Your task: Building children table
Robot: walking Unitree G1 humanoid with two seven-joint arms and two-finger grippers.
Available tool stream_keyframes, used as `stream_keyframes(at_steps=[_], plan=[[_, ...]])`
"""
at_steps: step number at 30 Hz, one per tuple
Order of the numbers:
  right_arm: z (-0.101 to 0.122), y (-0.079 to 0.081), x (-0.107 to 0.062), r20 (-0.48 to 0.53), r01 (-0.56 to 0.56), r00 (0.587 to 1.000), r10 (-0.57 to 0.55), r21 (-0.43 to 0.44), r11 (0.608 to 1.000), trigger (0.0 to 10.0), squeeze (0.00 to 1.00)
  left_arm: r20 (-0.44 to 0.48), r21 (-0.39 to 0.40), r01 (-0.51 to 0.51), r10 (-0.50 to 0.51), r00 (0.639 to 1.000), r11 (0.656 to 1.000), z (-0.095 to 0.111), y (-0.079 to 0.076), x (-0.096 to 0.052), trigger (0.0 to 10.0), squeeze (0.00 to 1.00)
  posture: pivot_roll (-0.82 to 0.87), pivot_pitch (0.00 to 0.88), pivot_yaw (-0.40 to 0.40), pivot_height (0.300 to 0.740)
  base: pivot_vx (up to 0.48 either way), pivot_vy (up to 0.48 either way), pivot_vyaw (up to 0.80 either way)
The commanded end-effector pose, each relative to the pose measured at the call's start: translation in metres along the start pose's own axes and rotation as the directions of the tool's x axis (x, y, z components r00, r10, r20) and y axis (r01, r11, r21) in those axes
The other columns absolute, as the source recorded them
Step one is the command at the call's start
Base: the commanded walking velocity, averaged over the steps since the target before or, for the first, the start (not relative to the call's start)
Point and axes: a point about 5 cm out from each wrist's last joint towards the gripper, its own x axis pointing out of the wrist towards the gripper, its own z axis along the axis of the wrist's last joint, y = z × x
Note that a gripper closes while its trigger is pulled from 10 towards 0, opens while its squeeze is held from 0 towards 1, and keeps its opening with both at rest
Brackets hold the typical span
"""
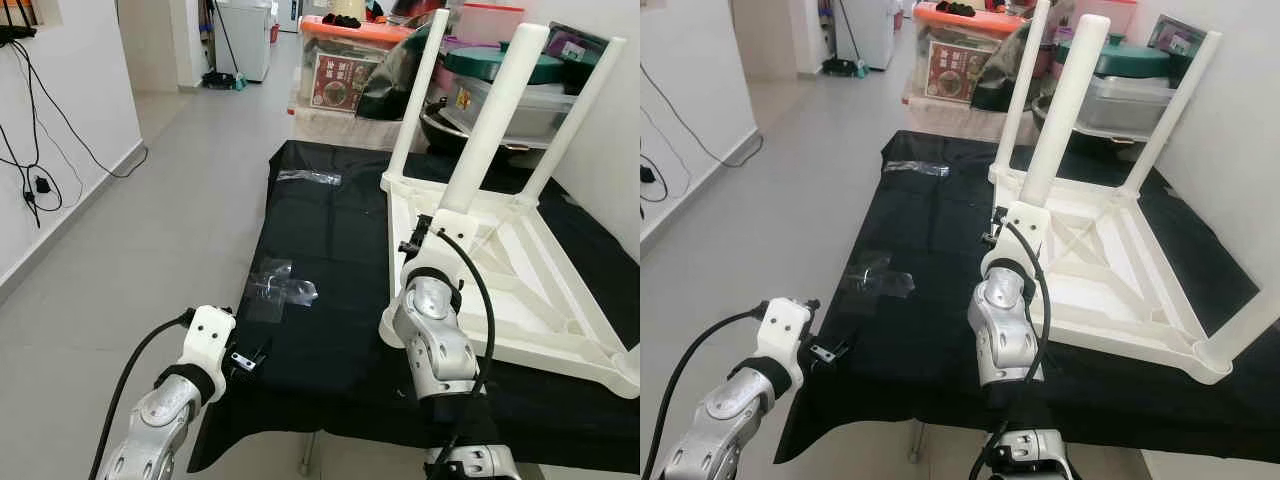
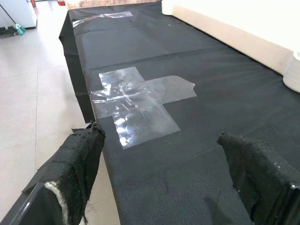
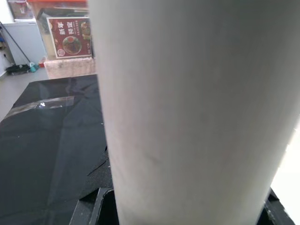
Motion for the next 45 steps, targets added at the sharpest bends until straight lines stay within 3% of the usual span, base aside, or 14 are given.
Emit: stream_keyframes(at_steps=[1, 7, 28, 29, 30, 40, 45], plan=[[-0.050, -0.028, 0.000, -0.231, 0.080, 0.969, -0.090, -0.050, 0.996, 10.0, 0.00, -0.003, 0.022, 0.007, -0.006, 1.000, 1.000, 0.000, -0.002, 0.002, 10.0, 0.00, 0.03, 0.000, -0.084, 0.740, 0.000, 0.000, 0.00], [-0.045, -0.021, -0.003, -0.203, 0.060, 0.977, -0.070, -0.053, 0.997, 10.0, 0.00, -0.009, 0.027, 0.004, -0.003, 1.000, 1.000, -0.002, 0.000, 0.000, 10.0, 0.00, 0.03, 0.000, -0.082, 0.740, 0.000, 0.000, 0.00], [-0.027, -0.019, -0.004, -0.117, 0.040, 0.992, -0.046, -0.048, 0.998, 10.0, 0.00, 0.002, 0.030, 0.007, -0.007, 1.000, 1.000, 0.000, -0.001, 0.003, 10.0, 0.00, 0.03, 0.000, -0.083, 0.740, 0.000, 0.000, 0.00], [-0.026, -0.018, -0.005, -0.110, 0.038, 0.993, -0.043, -0.043, 0.998, 10.0, 0.64, 0.001, 0.030, 0.007, -0.007, 1.000, 1.000, 0.000, -0.001, 0.003, 10.0, 0.00, 0.02, 0.000, -0.082, 0.740, 0.000, 0.000, 0.00], [-0.023, -0.018, -0.005, -0.096, 0.034, 0.995, -0.037, -0.033, 0.999, 10.0, 1.00, 0.000, 0.029, 0.006, -0.006, 1.000, 1.000, 0.000, -0.001, 0.003, 10.0, 0.00, 0.02, 0.000, -0.082, 0.740, 0.000, 0.000, 0.00], [0.001, -0.016, -0.010, -0.002, 0.013, 1.000, -0.013, -0.001, 1.000, 10.0, 1.00, 0.000, 0.026, 0.007, -0.007, 1.000, 1.000, -0.001, -0.002, 0.003, 10.0, 0.00, 0.02, 0.000, -0.080, 0.740, 0.000, 0.000, 0.00], [0.028, -0.016, -0.012, 0.069, -0.020, 0.997, 0.017, 0.040, 0.999, 10.0, 1.00, 0.000, 0.024, 0.009, -0.009, 1.000, 1.000, -0.001, -0.002, 0.003, 10.0, 0.00, 0.01, 0.000, -0.076, 0.740, 0.000, 0.000, 0.00]])
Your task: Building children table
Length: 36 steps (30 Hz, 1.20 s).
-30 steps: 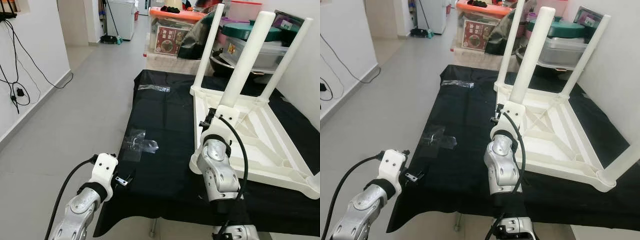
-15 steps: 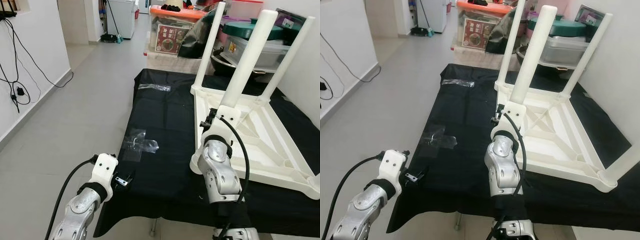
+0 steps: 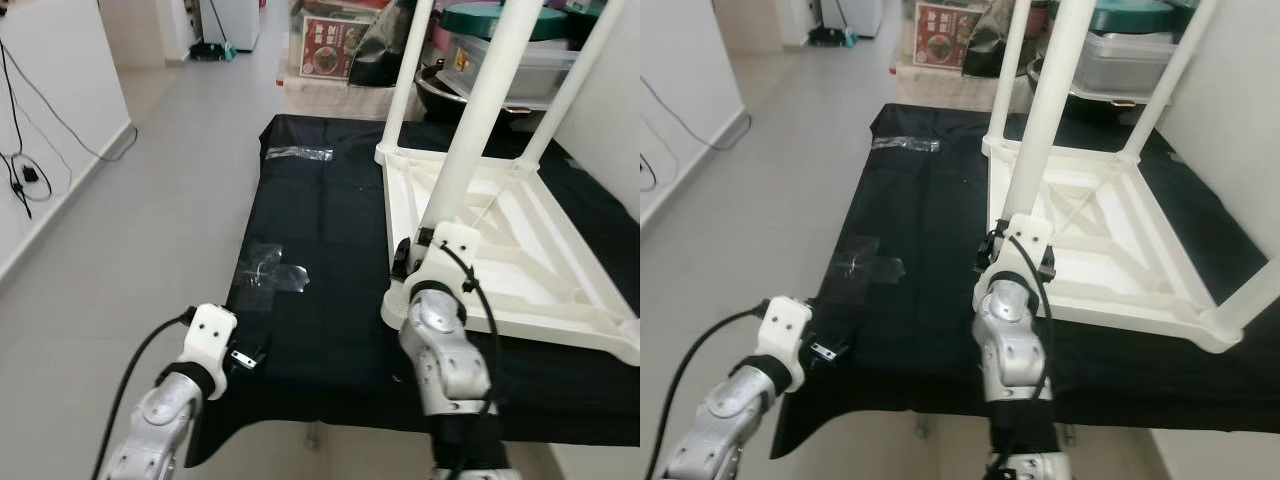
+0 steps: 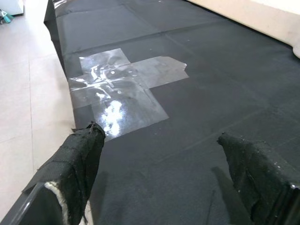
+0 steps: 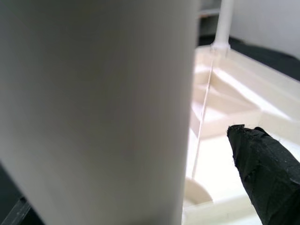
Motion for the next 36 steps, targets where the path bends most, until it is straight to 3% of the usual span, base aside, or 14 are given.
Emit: stream_keyframes(at_steps=[1, 9, 14, 15, 16, 17, 22, 24, 27, 29, 30, 31, 32, 36], plan=[[0.008, -0.005, 0.001, 0.017, 0.016, 1.000, -0.016, 0.018, 1.000, 10.0, 1.00, -0.002, 0.002, 0.006, -0.006, 1.000, 1.000, -0.001, -0.002, 0.001, 10.0, 0.00, 0.01, 0.000, -0.076, 0.740, 0.000, 0.000, 0.00], [0.035, -0.010, 0.003, 0.073, -0.052, 0.996, 0.050, 0.026, 0.998, 10.0, 1.00, 0.000, -0.001, 0.012, -0.012, 1.000, 1.000, -0.001, -0.003, 0.002, 10.0, 0.00, -0.01, 0.000, -0.063, 0.740, 0.000, 0.000, 0.00], [0.054, -0.024, 0.014, 0.108, -0.094, 0.989, 0.098, -0.035, 0.995, 10.0, 1.00, 0.002, -0.004, 0.019, -0.019, 1.000, 1.000, 0.000, -0.003, 0.004, 10.0, 0.00, -0.02, 0.000, -0.061, 0.740, 0.000, 0.000, 0.00], [0.062, -0.028, 0.019, 0.122, -0.107, 0.986, 0.114, -0.057, 0.993, 10.0, 0.65, 0.003, -0.004, 0.020, -0.020, 1.000, 1.000, 0.000, -0.003, 0.004, 10.0, 0.00, -0.02, 0.000, -0.062, 0.740, 0.000, 0.000, 0.00], [0.062, -0.028, 0.019, 0.122, -0.107, 0.986, 0.114, -0.057, 0.993, 10.0, 0.65, 0.003, -0.004, 0.020, -0.020, 1.000, 1.000, 0.000, -0.003, 0.004, 10.0, 0.00, -0.02, 0.000, -0.062, 0.740, 0.000, 0.000, 0.00], [0.069, -0.031, 0.023, 0.135, -0.125, 0.982, 0.135, -0.077, 0.989, 10.0, 0.04, 0.005, -0.004, 0.021, -0.021, 1.000, 1.000, 0.000, -0.003, 0.005, 10.0, 0.00, -0.02, 0.000, -0.061, 0.740, 0.000, 0.000, 0.00], [0.092, -0.040, 0.034, 0.168, -0.159, 0.970, 0.175, -0.103, 0.982, 10.0, 0.00, 0.007, -0.004, 0.024, -0.024, 1.000, 1.000, 0.000, -0.004, 0.005, 10.0, 0.00, -0.02, 0.000, -0.065, 0.740, 0.000, 0.000, 0.00], [0.103, -0.038, 0.039, 0.156, -0.269, 0.947, 0.281, -0.093, 0.959, 10.0, 0.00, 0.008, -0.003, 0.024, -0.024, 1.000, 1.000, 0.000, -0.004, 0.005, 10.0, 0.00, -0.02, 0.000, -0.067, 0.740, 0.000, 0.000, 0.00], [0.105, -0.036, 0.040, 0.143, -0.321, 0.933, 0.332, -0.094, 0.942, 10.0, 0.00, 0.008, -0.003, 0.024, -0.024, 1.000, 1.000, 0.000, -0.003, 0.005, 10.0, 0.00, -0.02, 0.000, -0.067, 0.740, 0.000, 0.000, 0.00], [0.107, -0.032, 0.040, 0.131, -0.399, 0.904, 0.407, -0.087, 0.913, 10.0, 0.00, 0.008, -0.002, 0.026, -0.026, 1.000, 1.000, -0.001, -0.004, 0.006, 10.0, 0.00, -0.02, 0.000, -0.066, 0.740, 0.000, 0.000, 0.00], [0.106, -0.028, 0.040, 0.119, -0.485, 0.861, 0.494, -0.100, 0.869, 10.0, 0.00, 0.009, -0.002, 0.028, -0.028, 1.000, 1.000, -0.001, -0.004, 0.006, 10.0, 0.00, -0.02, 0.000, -0.066, 0.740, 0.000, 0.000, 0.00], [0.106, -0.028, 0.040, 0.119, -0.485, 0.861, 0.494, -0.100, 0.869, 10.0, 0.00, 0.009, -0.002, 0.028, -0.028, 1.000, 1.000, -0.001, -0.004, 0.006, 10.0, 0.00, -0.02, 0.000, -0.066, 0.740, 0.000, 0.000, 0.00], [0.105, -0.026, 0.039, 0.111, -0.538, 0.829, 0.548, -0.109, 0.836, 10.0, 0.00, 0.009, -0.001, 0.029, -0.029, 1.000, 1.000, -0.001, -0.004, 0.006, 10.0, 0.00, -0.02, 0.000, -0.066, 0.740, 0.000, 0.000, 0.00], [0.089, -0.020, 0.041, -0.006, -0.785, 0.585, 0.811, -0.257, 0.564, 10.0, 0.00, 0.012, 0.004, 0.031, -0.031, 0.999, 1.000, 0.000, -0.004, 0.008, 10.0, 0.00, -0.01, 0.000, -0.076, 0.740, 0.000, 0.000, 0.00]])
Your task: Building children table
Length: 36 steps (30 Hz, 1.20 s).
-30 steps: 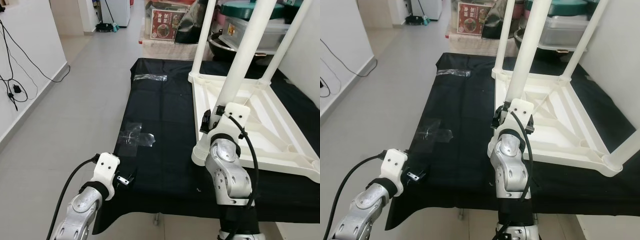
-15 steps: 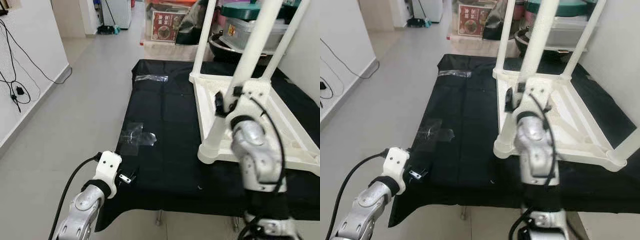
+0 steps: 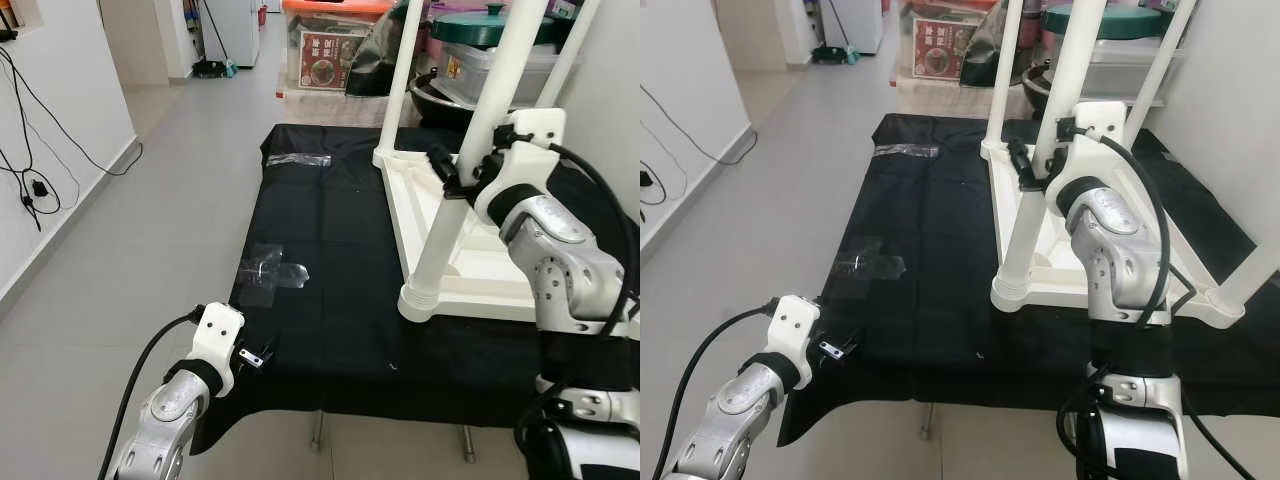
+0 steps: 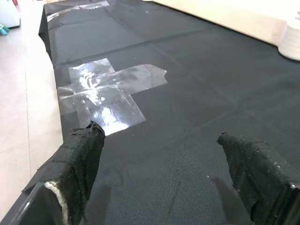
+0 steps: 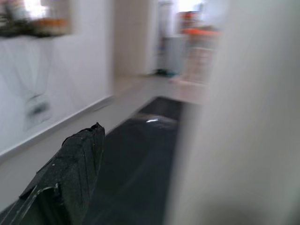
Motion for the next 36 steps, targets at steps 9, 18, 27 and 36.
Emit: stream_keyframes(at_steps=[9, 18, 27, 36], plan=[[-0.021, -0.011, 0.018, -0.124, -0.324, 0.942, 0.311, -0.109, 0.940, 9.1, 0.00, 0.003, 0.002, 0.006, -0.006, 1.000, 1.000, -0.002, -0.004, 0.003, 10.0, 0.00, 0.01, 0.000, -0.095, 0.740, 0.000, 0.000, 0.00], [-0.033, -0.031, 0.019, -0.215, -0.395, 0.905, 0.367, -0.103, 0.913, 0.0, 0.00, 0.000, 0.008, 0.000, 0.000, 1.000, 1.000, -0.004, -0.002, 0.000, 10.0, 0.00, 0.02, 0.000, -0.110, 0.740, 0.000, 0.000, 0.00], [-0.044, -0.036, 0.022, -0.227, -0.323, 0.927, 0.299, -0.078, 0.943, 0.0, 0.00, 0.000, 0.003, -0.002, 0.002, 1.000, 1.000, -0.004, -0.004, -0.002, 10.0, 0.00, 0.03, 0.000, -0.119, 0.740, 0.000, 0.000, 0.00], [-0.070, -0.038, 0.035, -0.280, 0.285, 0.919, -0.279, -0.018, 0.958, 0.0, 0.00, -0.005, 0.001, -0.006, 0.006, 1.000, 1.000, -0.005, -0.003, -0.004, 10.0, 0.00, 0.03, 0.000, -0.117, 0.740, 0.000, 0.000, 0.00]])
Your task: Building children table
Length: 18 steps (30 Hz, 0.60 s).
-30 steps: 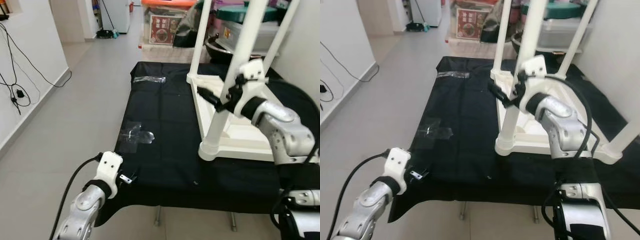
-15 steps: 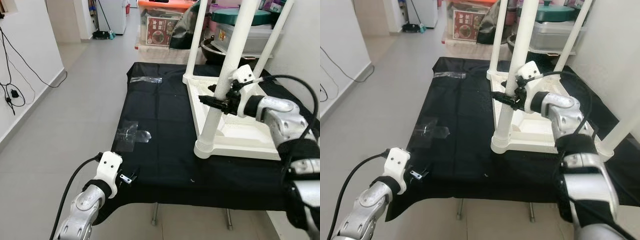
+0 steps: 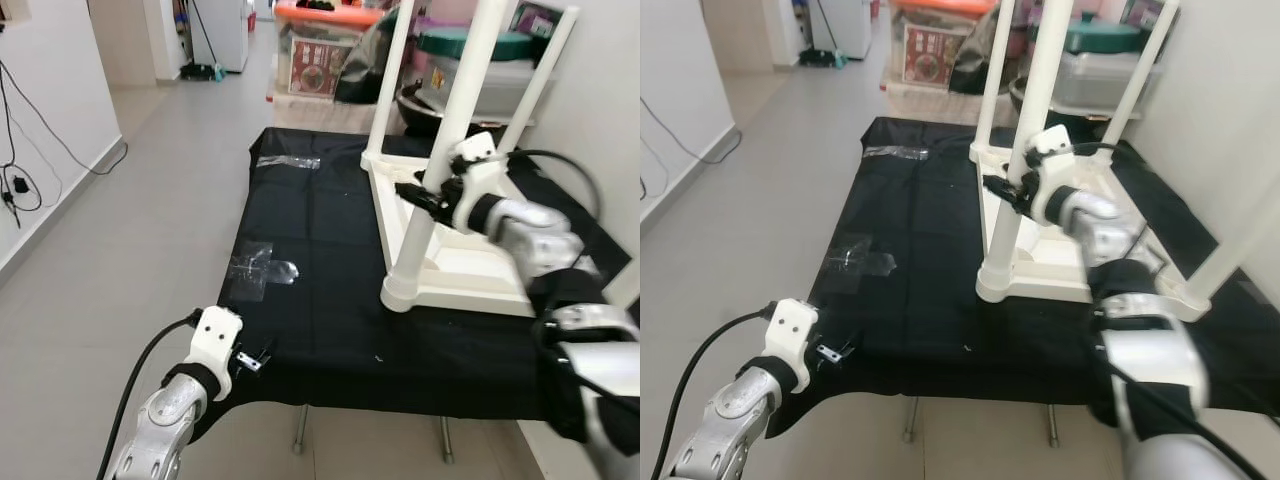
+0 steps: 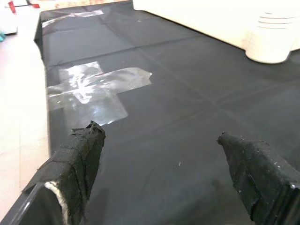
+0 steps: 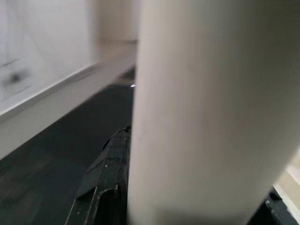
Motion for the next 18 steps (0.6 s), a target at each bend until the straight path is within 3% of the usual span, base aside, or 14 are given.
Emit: stream_keyframes(at_steps=[1, 3, 4, 5, 7, 8, 9, 12, 13, 18], plan=[[-0.027, 0.001, -0.005, -0.095, 0.276, 0.958, -0.271, 0.041, 0.960, 0.0, 0.00, -0.013, 0.004, 0.005, -0.005, 1.000, 1.000, -0.003, -0.002, -0.002, 10.0, 0.00, 0.03, 0.000, -0.105, 0.740, 0.000, 0.000, 0.00], [-0.027, 0.001, -0.005, -0.095, 0.276, 0.958, -0.271, 0.041, 0.960, 0.0, 0.00, -0.013, 0.004, 0.005, -0.005, 1.000, 1.000, -0.003, -0.002, -0.002, 10.0, 0.00, 0.03, 0.000, -0.105, 0.740, 0.000, 0.000, 0.00], [-0.036, 0.024, -0.008, -0.092, 0.356, 0.933, -0.348, 0.107, 0.928, 0.0, 0.00, -0.013, 0.003, 0.009, -0.009, 1.000, 1.000, -0.002, -0.002, -0.002, 10.0, 0.00, 0.02, 0.000, -0.101, 0.740, 0.000, 0.000, 0.00], [-0.036, 0.024, -0.008, -0.092, 0.356, 0.933, -0.348, 0.107, 0.928, 0.0, 0.00, -0.013, 0.003, 0.009, -0.009, 1.000, 1.000, -0.002, -0.002, -0.002, 10.0, 0.00, 0.02, 0.000, -0.101, 0.740, 0.000, 0.000, 0.00], [-0.044, 0.087, -0.014, -0.117, 0.438, 0.899, -0.423, 0.198, 0.877, 0.0, 0.00, -0.011, -0.003, 0.007, -0.007, 1.000, 1.000, 0.000, -0.001, -0.001, 10.0, 0.00, 0.02, 0.000, -0.092, 0.740, 0.000, 0.000, 0.00], [-0.044, 0.087, -0.014, -0.117, 0.438, 0.899, -0.423, 0.198, 0.877, 0.0, 0.00, -0.011, -0.003, 0.007, -0.007, 1.000, 1.000, 0.000, -0.001, -0.001, 10.0, 0.00, 0.02, 0.000, -0.092, 0.740, 0.000, 0.000, 0.00], [-0.043, 0.102, -0.015, -0.127, 0.449, 0.894, -0.430, 0.222, 0.866, 0.0, 0.00, -0.009, -0.007, 0.002, -0.002, 1.000, 1.000, 0.001, 0.000, 0.000, 10.0, 0.00, 0.02, 0.000, -0.092, 0.740, 0.000, 0.000, 0.00], [-0.037, 0.116, -0.009, -0.131, 0.425, 0.905, -0.406, 0.203, 0.882, 0.0, 0.00, -0.008, -0.011, 0.001, -0.001, 1.000, 1.000, 0.002, 0.000, 0.001, 10.0, 0.00, 0.02, 0.000, -0.099, 0.740, 0.000, 0.000, 0.00], [-0.034, 0.119, -0.006, -0.141, 0.412, 0.910, -0.390, 0.198, 0.889, 10.0, 0.00, -0.008, -0.010, 0.002, -0.002, 1.000, 1.000, 0.002, -0.001, 0.001, 10.0, 0.00, 0.02, 0.000, -0.104, 0.740, 0.000, 0.000, 0.00], [-0.019, 0.112, -0.011, -0.106, 0.367, 0.930, -0.352, 0.233, 0.900, 10.0, 0.00, -0.010, -0.013, -0.002, 0.001, 1.000, 1.000, 0.001, 0.000, 0.001, 10.0, 0.00, 0.01, 0.000, -0.106, 0.740, 0.000, 0.000, 0.00]])
